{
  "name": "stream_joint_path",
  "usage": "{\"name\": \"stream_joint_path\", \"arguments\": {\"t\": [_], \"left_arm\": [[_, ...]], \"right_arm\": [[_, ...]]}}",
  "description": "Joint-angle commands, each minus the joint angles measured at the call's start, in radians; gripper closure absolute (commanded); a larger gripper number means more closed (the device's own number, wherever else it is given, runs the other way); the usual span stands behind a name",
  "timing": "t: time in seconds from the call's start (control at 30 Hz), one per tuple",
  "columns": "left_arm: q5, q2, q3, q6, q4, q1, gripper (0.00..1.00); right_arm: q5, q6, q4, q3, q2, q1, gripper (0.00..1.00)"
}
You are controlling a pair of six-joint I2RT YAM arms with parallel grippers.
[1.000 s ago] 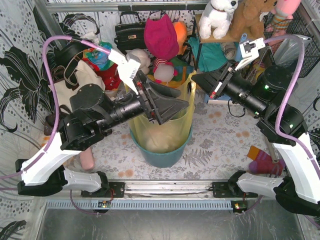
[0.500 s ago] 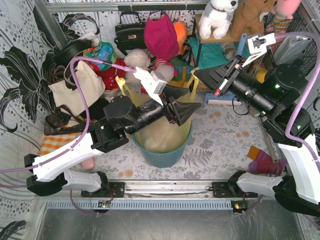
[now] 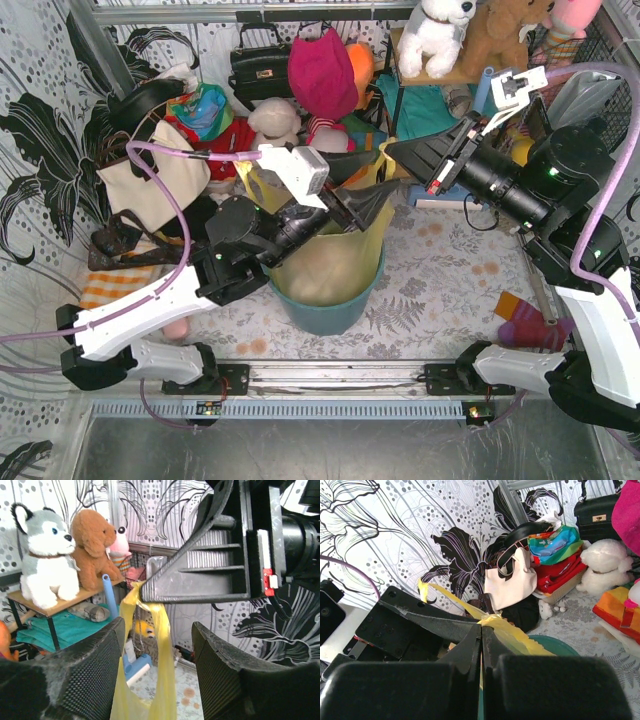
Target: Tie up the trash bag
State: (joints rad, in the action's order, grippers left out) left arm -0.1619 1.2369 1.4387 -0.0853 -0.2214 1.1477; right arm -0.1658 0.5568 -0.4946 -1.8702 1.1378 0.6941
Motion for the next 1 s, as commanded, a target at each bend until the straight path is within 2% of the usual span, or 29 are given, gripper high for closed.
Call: {"name": "stream_joint_path", "arguments": {"t": [0.0,0.1,0.27,0.37,0.43,0.57,0.67,0.8,0.87,0.97], "left_arm": [[-0.063,0.037,0.054,-0.090,-0.075,0.006,0.37],[-0.051,0.059,0.069,-0.115,-0.073,0.006,0.39],[-0.055,0.081,0.086,-0.144,-0.070,0.005,0.52],[-0.075,0.085,0.089,-0.155,-0.065,0.005,0.54],[-0.095,0.085,0.086,-0.158,-0.072,0.004,0.53],[-0.125,0.086,0.082,-0.180,-0.085,0.002,0.42],[-0.125,0.090,0.081,-0.187,-0.088,-0.011,0.41],[-0.130,0.093,0.073,-0.203,-0.081,-0.023,0.46],[-0.138,0.084,0.053,-0.205,-0.085,-0.024,0.42],[-0.078,0.050,0.004,-0.215,-0.087,-0.025,0.39]], "right_arm": [[-0.030,-0.011,0.011,-0.020,-0.012,-0.002,1.00],[-0.042,-0.010,0.010,-0.022,-0.010,-0.002,1.00],[-0.050,-0.010,0.005,-0.018,-0.010,-0.002,1.00],[-0.056,-0.010,0.001,-0.013,-0.013,-0.002,1.00],[-0.059,-0.011,-0.004,-0.011,-0.014,-0.002,1.00],[-0.064,-0.011,-0.007,-0.008,-0.018,-0.002,1.00],[-0.072,-0.012,-0.007,-0.005,-0.019,-0.002,1.00],[-0.070,-0.013,-0.010,0.000,-0.025,-0.002,1.00],[-0.062,-0.014,-0.010,0.005,-0.031,-0.002,1.00],[-0.049,-0.013,-0.010,0.009,-0.036,-0.002,1.00]]}}
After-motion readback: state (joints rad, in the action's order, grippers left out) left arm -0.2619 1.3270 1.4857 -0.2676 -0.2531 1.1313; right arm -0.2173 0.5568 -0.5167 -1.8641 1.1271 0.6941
